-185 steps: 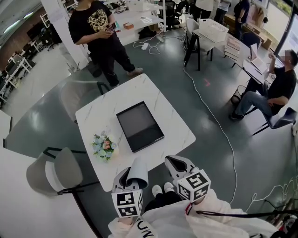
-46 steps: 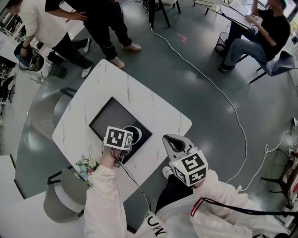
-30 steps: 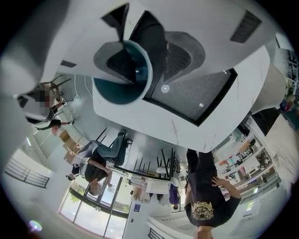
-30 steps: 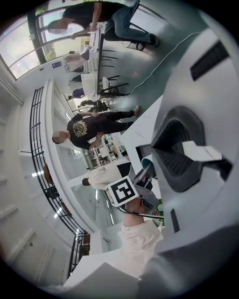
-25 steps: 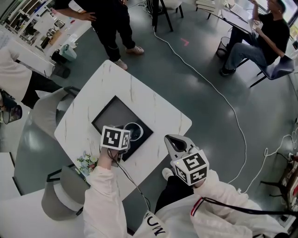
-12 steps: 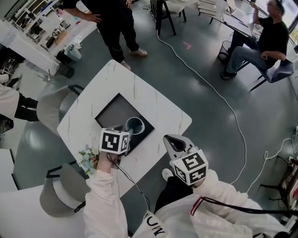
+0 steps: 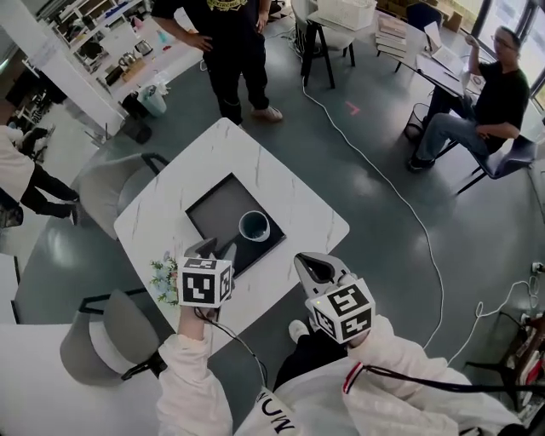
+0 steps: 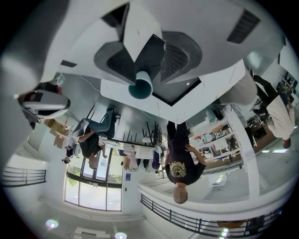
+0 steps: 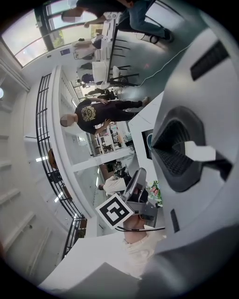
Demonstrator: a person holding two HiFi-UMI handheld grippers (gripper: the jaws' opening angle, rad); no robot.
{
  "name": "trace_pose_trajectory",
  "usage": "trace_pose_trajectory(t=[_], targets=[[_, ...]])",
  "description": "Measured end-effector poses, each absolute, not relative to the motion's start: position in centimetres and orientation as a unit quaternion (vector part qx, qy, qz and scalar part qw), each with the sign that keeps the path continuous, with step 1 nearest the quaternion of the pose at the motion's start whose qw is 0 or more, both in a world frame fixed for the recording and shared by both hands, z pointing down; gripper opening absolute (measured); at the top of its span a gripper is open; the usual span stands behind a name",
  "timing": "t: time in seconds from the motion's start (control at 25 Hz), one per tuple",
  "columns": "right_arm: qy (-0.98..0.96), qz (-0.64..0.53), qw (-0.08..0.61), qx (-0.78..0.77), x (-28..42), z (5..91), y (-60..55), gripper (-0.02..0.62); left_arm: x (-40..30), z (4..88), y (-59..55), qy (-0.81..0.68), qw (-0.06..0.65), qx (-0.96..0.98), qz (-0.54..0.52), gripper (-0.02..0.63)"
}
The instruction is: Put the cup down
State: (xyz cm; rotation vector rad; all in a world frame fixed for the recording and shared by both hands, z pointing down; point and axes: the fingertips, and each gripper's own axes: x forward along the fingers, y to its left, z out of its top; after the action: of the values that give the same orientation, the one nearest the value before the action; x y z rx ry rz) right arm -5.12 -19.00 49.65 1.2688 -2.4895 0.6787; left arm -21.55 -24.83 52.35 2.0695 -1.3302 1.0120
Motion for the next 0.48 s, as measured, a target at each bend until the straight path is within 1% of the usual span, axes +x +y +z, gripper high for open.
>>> trace_pose_trajectory(t=[0.16, 0.32, 0.48], targets=[[-0.868, 0.213, 0.136, 0.427, -5.4, 46.9, -18.0, 0.005, -22.4, 48.5, -22.3, -0.531, 0.223, 0.754, 0.317, 0.167], [-0.882, 0.194, 0.12, 0.413, -6.6, 43.9, -16.6, 0.005, -23.4, 45.0, -18.9, -0.562, 0.201, 0.755, 0.273, 0.167], [-0.892, 0.175, 0.105, 0.404, -6.5, 41.7, -15.4, 0.005, -23.0, 42.1, -15.9, -0.588, 0.178, 0.756, 0.226, 0.166]])
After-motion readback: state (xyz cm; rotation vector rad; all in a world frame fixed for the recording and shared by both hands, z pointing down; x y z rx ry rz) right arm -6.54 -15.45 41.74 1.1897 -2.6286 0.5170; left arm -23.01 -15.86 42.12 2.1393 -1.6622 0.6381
